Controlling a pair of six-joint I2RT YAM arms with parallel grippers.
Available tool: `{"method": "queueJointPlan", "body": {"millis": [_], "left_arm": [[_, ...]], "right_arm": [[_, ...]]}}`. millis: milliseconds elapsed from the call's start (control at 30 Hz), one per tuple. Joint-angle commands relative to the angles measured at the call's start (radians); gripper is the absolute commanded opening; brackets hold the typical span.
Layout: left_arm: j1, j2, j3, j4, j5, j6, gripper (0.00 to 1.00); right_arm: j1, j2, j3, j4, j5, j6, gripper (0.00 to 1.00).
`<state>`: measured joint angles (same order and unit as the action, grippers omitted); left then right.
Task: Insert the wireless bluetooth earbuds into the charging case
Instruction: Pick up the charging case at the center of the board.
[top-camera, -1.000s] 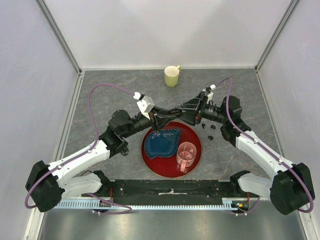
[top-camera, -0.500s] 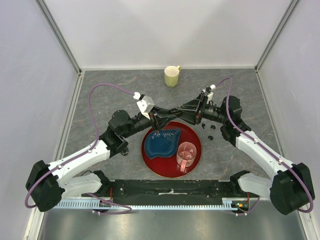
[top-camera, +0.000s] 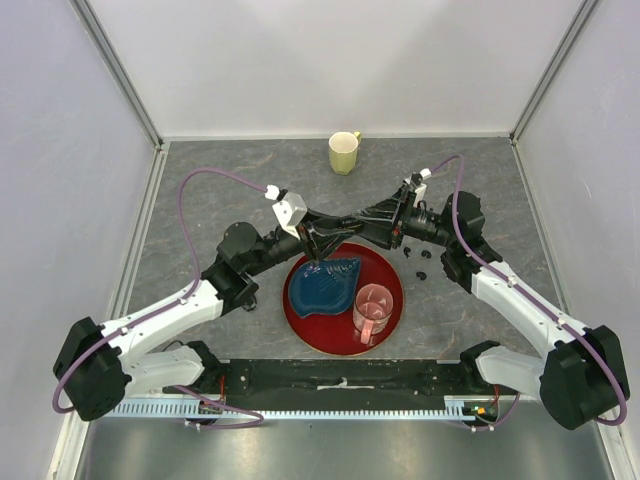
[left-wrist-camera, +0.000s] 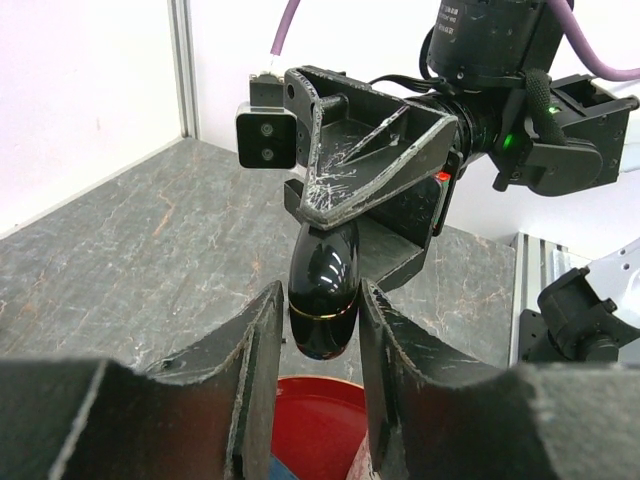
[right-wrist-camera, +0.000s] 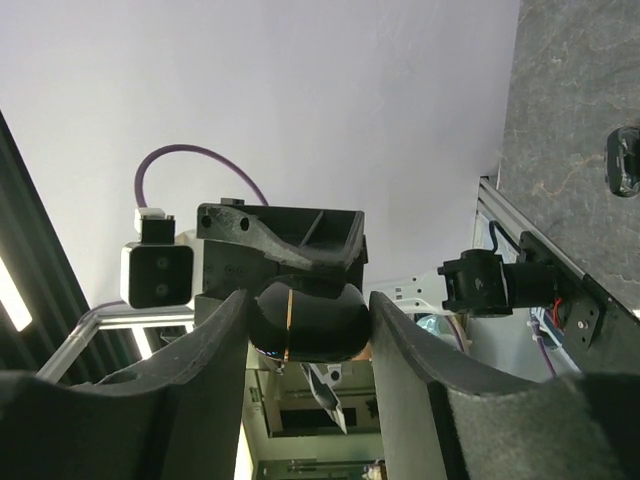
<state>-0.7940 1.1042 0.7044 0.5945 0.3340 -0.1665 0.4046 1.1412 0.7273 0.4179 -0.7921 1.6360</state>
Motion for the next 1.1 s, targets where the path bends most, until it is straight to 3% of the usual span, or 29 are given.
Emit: {"method": "queueJointPlan", "body": {"millis": [0, 433, 1067], "left_arm": [[-0.004, 0.016, -0.04, 0.183, 0.01, -0.039, 0.43], [-0.025, 0.069, -0.114, 0.488, 0.025, -0.019, 0.44], [-0.056, 0.137, -0.08, 0.547, 0.023, -0.019, 0.44]], "right_arm": [[0.008, -0.008, 0.021, 0.119, -0.024, 0.067, 0.25], [0.01, -0.011, 0.003, 0.182, -0.036, 0.12, 0.26], [0.01, -0.006, -0.014, 0.203, -0.048, 0.127, 0.27]]}}
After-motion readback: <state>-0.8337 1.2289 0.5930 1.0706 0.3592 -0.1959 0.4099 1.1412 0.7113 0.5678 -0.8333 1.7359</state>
